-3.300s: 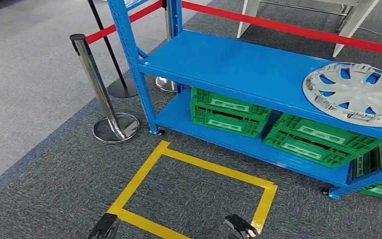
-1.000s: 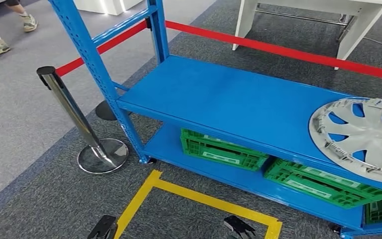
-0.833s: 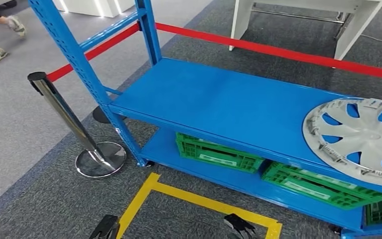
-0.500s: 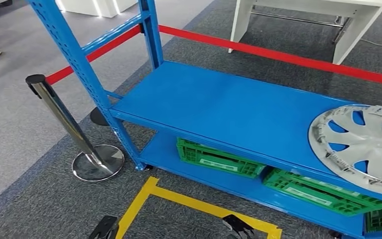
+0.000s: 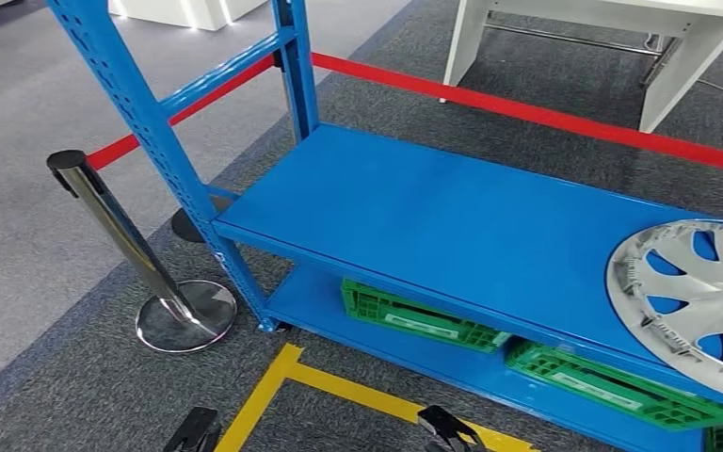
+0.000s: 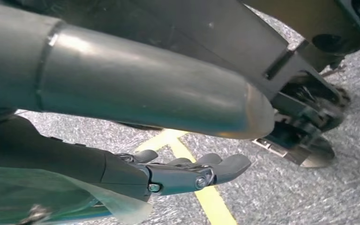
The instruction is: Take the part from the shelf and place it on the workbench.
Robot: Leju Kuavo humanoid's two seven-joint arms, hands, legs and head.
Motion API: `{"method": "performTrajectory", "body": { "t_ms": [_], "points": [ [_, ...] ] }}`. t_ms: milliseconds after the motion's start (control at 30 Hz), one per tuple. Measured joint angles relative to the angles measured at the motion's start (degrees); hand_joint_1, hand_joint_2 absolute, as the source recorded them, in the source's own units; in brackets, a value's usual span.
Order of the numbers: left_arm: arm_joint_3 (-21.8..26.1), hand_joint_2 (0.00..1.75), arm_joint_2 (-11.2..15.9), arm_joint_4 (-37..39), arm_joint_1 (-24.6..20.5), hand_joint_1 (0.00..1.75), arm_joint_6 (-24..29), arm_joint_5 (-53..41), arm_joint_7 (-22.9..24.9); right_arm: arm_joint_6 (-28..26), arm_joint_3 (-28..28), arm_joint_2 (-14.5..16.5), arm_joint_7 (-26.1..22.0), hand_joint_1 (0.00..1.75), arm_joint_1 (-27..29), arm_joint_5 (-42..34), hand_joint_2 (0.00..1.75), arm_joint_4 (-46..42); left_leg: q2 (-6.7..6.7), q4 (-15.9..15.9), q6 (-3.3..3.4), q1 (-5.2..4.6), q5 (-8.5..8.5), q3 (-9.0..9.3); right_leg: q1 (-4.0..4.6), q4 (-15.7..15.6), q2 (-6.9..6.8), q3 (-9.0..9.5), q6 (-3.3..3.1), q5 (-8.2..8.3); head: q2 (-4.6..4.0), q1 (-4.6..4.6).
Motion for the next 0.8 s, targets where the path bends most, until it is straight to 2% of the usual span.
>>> {"method": "performTrajectory", "body": {
  "t_ms": [100, 167, 233, 267, 300, 333, 367, 400, 467, 500, 567, 600, 633, 700, 733, 767, 800],
  "points": [
    [0.0, 0.0, 0.01, 0.0, 0.08, 0.0, -0.37, -0.07, 0.3, -0.1, -0.02, -0.11, 0.22, 0.0, 0.04, -0.3, 0.0, 0.02, 0.1, 2.01, -0.84, 0.13, 0.06, -0.45, -0.2, -0.94, 0.21, 1.2, -0.85, 0.58, 0.0, -0.03],
    [0.0, 0.0, 0.08, 0.0, -0.04, 0.0, -0.34, -0.09, 0.52, -0.12, -0.02, -0.16, 0.25, 0.0, -0.1, -0.57, 0.0, 0.02, 0.17, 6.99, -1.51, 0.34, -1.74, -3.09, -0.48, -1.44, 0.49, 1.98, -1.23, 0.45, 0.0, -0.13],
    [0.0, 0.0, 0.08, 0.0, -0.05, 0.0, -0.3, -0.08, 0.9, -0.1, -0.02, -0.16, 0.26, 0.0, -0.11, -0.78, 0.0, 0.02, 0.18, 13.32, -2.19, 0.71, -4.96, -6.85, -0.58, -1.5, 1.01, 2.3, -1.45, 0.16, 0.0, -0.17],
    [0.0, 0.0, 0.08, 0.0, 0.04, 0.0, -0.28, -0.07, 1.08, -0.09, -0.02, -0.16, 0.28, 0.0, -0.04, -0.82, 0.0, 0.02, 0.18, 15.15, -2.46, 0.92, -5.71, -8.23, -0.61, -1.5, 1.42, 2.42, -1.47, 0.03, 0.0, -0.16],
    [0.0, 0.0, 0.08, 0.0, 0.13, 0.0, -0.27, -0.05, 1.21, -0.09, -0.02, -0.16, 0.31, 0.0, 0.02, -0.85, 0.0, 0.02, 0.17, 15.22, -2.65, 1.12, -5.26, -8.78, -0.66, -1.49, 1.92, 2.53, -1.42, -0.07, 0.0, -0.14],
    [0.0, 0.0, 0.08, 0.0, 0.2, 0.0, -0.26, -0.03, 1.36, -0.09, -0.02, -0.16, 0.33, 0.0, 0.05, -0.86, 0.0, 0.02, 0.1, 13.27, -2.77, 1.29, -3.52, -8.36, -0.74, -1.48, 2.52, 2.68, -1.33, -0.15, 0.0, -0.15],
    [0.0, 0.0, 0.08, 0.0, 0.24, 0.0, -0.26, -0.01, 1.55, -0.08, -0.02, -0.15, 0.35, 0.0, 0.05, -0.87, 0.0, 0.02, -0.23, 9.74, -2.84, 1.47, -0.98, -7.13, -0.83, -1.47, 3.15, 2.87, -1.2, -0.24, 0.0, -0.15],
    [0.01, 0.0, 0.08, 0.04, 0.25, 0.0, -0.31, 0.02, 1.74, -0.07, -0.02, -0.14, 0.35, 0.0, 0.03, -0.88, 0.0, 0.02, -1.33, 6.0, -2.85, 1.66, 1.05, -5.78, -0.9, -1.43, 3.77, 3.01, -0.96, -0.32, 0.0, -0.15],
    [0.02, 0.0, 0.1, 0.12, 0.27, 0.0, -0.47, 0.07, 2.1, -0.03, -0.02, -0.13, 0.43, 0.0, -0.08, -0.9, 0.0, 0.02, -3.42, 0.79, -2.48, 1.8, 2.58, -3.97, -1.05, -1.3, 4.96, 2.78, -0.24, -0.34, 0.0, -0.13],
    [0.03, 0.0, 0.11, 0.16, 0.34, 0.0, -0.56, 0.09, 2.2, 0.0, -0.02, -0.13, 0.49, 0.0, -0.07, -0.9, 0.0, 0.02, -3.99, 0.16, -2.12, 1.73, 2.37, -3.8, -1.14, -1.29, 5.51, 2.57, 0.22, -0.31, 0.0, -0.14],
    [0.03, 0.0, 0.07, 0.17, 0.41, 0.0, -0.64, 0.09, 2.29, 0.06, -0.02, -0.14, 0.66, 0.0, 0.05, -0.9, 0.0, 0.02, -3.04, -0.16, -1.21, 1.63, 2.98, -3.56, -1.36, -1.36, 6.51, 2.15, 1.12, -0.3, 0.0, -0.12],
    [0.04, 0.0, 0.04, 0.17, 0.37, 0.0, -0.67, 0.09, 2.3, 0.08, -0.02, -0.14, 0.72, 0.0, 0.1, -0.9, 0.0, 0.02, -2.37, -0.43, -0.79, 1.64, 3.21, -3.33, -1.35, -1.01, 5.99, 1.85, 1.45, -0.6, 0.0, -0.07],
    [0.04, 0.0, 0.01, 0.17, 0.27, 0.0, -0.68, 0.09, 2.29, 0.08, -0.02, -0.15, 0.76, 0.0, 0.06, -0.9, 0.0, 0.02, -1.66, -0.76, -0.39, 1.67, 3.39, -3.12, -1.27, 0.24, 4.91, 1.09, 1.68, -1.41, 0.0, 0.16],
    [0.04, 0.0, -0.01, 0.18, 0.21, 0.0, -0.74, 0.09, 2.29, 0.08, -0.02, -0.15, 0.79, 0.0, -0.14, -0.9, 0.0, 0.02, -0.12, -1.09, 0.2, 1.44, 3.41, -2.89, -1.07, 6.32, 1.88, -2.06, 1.88, -4.58, 0.0, 0.6],
    [0.04, 0.0, -0.02, 0.18, 0.28, 0.0, -0.77, 0.09, 2.3, 0.08, -0.02, -0.15, 0.79, 0.0, -0.18, -0.9, 0.0, 0.02, 0.69, -1.08, 0.41, 1.27, 3.32, -2.9, -1.07, 10.25, 1.08, -4.06, 1.96, -6.24, 0.0, 0.75],
    [0.04, 0.0, -0.01, 0.19, 0.36, 0.0, -0.83, 0.09, 2.33, 0.09, -0.02, -0.15, 0.8, 0.0, -0.1, -0.9, 0.0, 0.02, 1.48, -1.06, 0.55, 1.12, 3.2, -2.88, -1.07, 13.3, 0.67, -5.62, 2.04, -7.2, 0.0, 0.75],
    [0.04, 0.0, -0.01, 0.19, 0.41, 0.0, -0.9, 0.09, 2.34, 0.11, -0.02, -0.16, 0.82, 0.0, 0.04, -0.9, 0.0, 0.02, 2.21, -1.05, 0.62, 1.01, 3.09, -2.82, -1.07, 14.49, 0.45, -6.24, 2.09, -7.1, 0.0, 0.76]
  ]
}}
